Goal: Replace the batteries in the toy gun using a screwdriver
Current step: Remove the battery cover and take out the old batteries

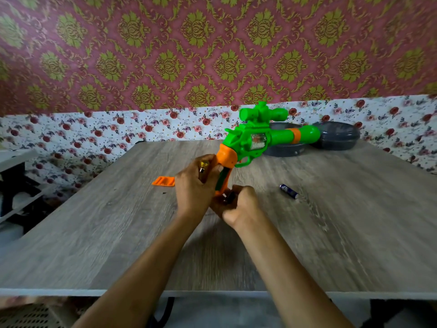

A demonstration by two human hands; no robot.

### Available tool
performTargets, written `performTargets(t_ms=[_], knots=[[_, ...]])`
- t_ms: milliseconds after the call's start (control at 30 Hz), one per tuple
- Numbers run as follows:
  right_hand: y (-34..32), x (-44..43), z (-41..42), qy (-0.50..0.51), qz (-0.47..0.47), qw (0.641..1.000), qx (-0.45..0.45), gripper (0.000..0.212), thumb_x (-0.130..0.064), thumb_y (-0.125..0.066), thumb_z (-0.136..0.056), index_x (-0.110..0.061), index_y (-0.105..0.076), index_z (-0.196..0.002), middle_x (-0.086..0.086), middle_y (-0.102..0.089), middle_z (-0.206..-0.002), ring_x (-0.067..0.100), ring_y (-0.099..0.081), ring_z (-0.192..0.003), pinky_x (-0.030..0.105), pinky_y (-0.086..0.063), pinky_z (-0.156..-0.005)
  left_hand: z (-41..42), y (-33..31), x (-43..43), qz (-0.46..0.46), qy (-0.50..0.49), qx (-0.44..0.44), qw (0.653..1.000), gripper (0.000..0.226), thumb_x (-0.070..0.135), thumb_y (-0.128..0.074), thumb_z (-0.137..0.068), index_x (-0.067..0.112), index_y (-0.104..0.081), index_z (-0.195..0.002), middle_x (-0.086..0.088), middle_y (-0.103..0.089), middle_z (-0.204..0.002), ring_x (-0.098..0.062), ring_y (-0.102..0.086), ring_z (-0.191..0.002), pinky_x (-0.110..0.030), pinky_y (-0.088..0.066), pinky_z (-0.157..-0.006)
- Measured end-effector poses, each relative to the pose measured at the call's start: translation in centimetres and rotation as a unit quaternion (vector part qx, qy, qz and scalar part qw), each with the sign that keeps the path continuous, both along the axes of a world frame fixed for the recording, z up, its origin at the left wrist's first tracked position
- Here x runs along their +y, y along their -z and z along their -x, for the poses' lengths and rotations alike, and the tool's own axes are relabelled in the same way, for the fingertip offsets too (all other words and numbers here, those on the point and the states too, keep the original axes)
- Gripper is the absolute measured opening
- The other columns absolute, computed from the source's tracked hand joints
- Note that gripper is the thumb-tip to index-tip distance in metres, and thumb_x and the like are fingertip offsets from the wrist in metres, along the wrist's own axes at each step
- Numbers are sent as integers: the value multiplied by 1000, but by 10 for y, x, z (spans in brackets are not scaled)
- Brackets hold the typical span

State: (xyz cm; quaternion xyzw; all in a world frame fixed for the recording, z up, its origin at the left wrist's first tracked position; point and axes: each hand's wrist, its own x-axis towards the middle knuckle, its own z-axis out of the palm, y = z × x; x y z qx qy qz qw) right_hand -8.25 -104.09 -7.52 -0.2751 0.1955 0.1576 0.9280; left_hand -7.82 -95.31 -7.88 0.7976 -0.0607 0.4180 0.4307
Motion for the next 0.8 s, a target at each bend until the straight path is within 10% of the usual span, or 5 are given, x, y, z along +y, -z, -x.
performTargets(t_ms=[133,333,600,800], knots=[[-5,0,1,-24,22,999,-44,32,-24,-35,-98,-7,-52,-77,16,-57,-74,27,-53,-73,47,-45,-85,-6,4,0,34,34,41,998,19,19,-73,-80,17,-69,-99,10,-66,-86,-5,-62,-79,-20,-48,-69],[-3,-4,-3,-54,101,990,-78,26,-30,-40,-98,-18,-55,-81,7,-59,-80,23,-55,-81,44,-41,-87,-13,5,4,8,101,97,990,20,18,-72,-82,17,-69,-102,8,-66,-86,0,-61,-77,-8,-45,-69],[10,-17,-5,-54,35,994,-91,29,-23,-33,-94,-11,-57,-84,13,-62,-79,25,-61,-73,38,-56,-66,-8,-2,16,34,325,198,924,22,14,-70,-83,24,-63,-101,9,-66,-104,-6,-67,-92,-20,-55,-78],[19,-20,-13,-62,36,993,-94,41,-33,-27,-97,-12,-62,-96,12,-71,-72,26,-63,-80,39,-51,-68,-11,-3,20,-37,292,253,922,35,35,-71,-75,31,-59,-107,8,-65,-109,-7,-62,-104,-32,-52,-89]])
